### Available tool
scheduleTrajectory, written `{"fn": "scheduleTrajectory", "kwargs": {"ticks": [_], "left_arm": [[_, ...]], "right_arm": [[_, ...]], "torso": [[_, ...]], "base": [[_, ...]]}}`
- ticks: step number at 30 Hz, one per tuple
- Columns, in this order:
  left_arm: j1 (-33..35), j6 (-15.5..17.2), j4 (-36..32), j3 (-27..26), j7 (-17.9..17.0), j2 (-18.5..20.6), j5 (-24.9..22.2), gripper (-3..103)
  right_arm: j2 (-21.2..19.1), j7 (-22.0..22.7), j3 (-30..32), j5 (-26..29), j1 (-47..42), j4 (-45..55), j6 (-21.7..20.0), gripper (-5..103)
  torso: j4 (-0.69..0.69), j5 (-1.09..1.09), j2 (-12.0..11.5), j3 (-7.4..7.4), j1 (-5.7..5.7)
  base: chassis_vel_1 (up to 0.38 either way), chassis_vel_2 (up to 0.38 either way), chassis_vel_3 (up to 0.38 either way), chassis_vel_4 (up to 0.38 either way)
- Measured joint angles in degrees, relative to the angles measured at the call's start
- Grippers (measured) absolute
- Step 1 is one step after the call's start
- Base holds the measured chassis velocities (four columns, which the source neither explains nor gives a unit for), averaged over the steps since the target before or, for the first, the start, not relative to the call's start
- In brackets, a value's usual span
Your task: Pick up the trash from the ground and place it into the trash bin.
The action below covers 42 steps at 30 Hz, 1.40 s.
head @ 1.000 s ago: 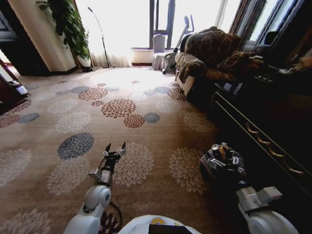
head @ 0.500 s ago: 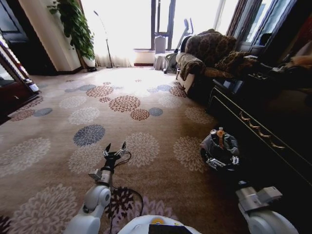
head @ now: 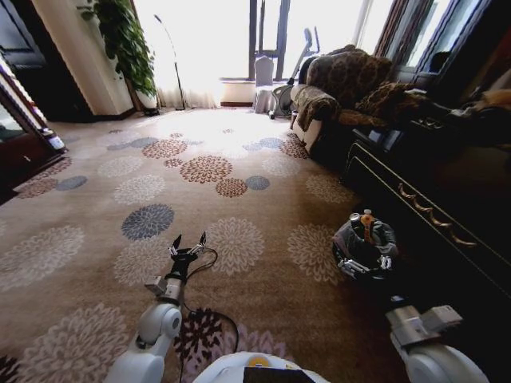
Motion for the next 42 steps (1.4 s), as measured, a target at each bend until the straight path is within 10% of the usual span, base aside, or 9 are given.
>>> {"fn": "scheduleTrajectory", "kwargs": {"ticks": [42], "left_arm": [[0.0,0.0,0.0,0.0,0.0,0.0,0.0,100]], "right_arm": [[0.0,0.0,0.0,0.0,0.0,0.0,0.0,100]], "torso": [[0.0,-0.01,0.0,0.0,0.0]], "base": [[0.035,-0.032,-0.033,0.035]]}}
